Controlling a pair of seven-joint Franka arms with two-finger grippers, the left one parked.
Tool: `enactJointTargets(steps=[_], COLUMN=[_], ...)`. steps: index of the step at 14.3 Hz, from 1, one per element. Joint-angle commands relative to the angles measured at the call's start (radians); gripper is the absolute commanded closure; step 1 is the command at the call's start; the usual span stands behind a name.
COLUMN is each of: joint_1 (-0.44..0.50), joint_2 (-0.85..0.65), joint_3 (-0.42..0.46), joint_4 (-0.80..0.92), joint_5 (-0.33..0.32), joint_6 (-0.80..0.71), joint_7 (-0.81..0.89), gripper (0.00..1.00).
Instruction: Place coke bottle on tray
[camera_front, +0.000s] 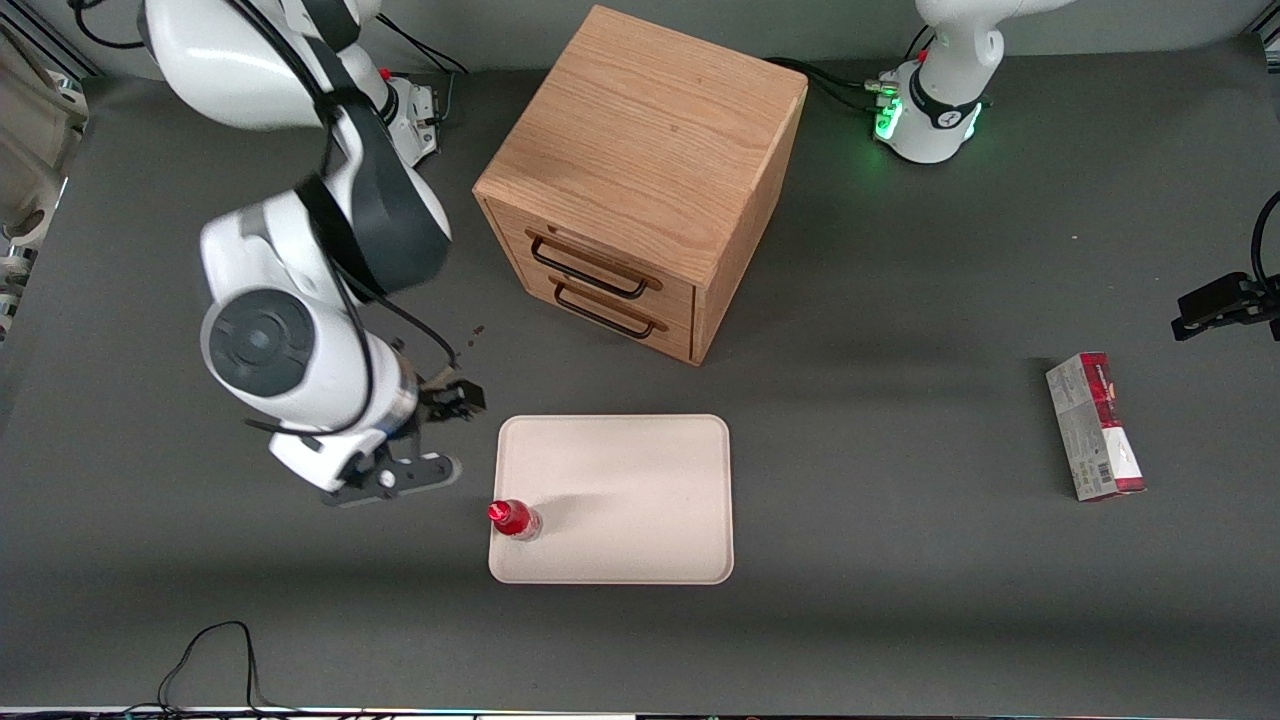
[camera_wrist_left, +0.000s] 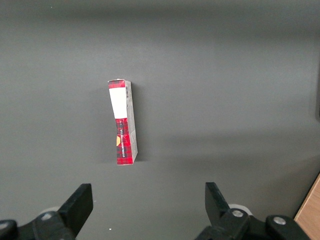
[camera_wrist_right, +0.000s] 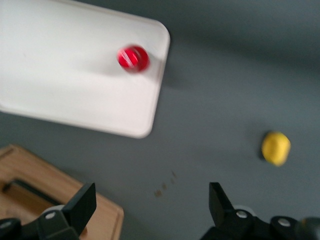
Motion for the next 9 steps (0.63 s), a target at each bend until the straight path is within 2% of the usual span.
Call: enactJointTargets(steps=[1, 4, 9], joint_1=[-0.005, -0.068, -0.227], joint_2=[-0.139, -0.315, -0.558], joint_3=[-0.045, -0.066, -0.052], joint_4=[-0.128, -0.332, -0.657], joint_5=[-0.006, 0.008, 0.018], joint_6=[-0.063, -0.039, 0.154], joint_7=[0.008, -0.001, -0.113], gripper=[0.00, 0.00, 0.00])
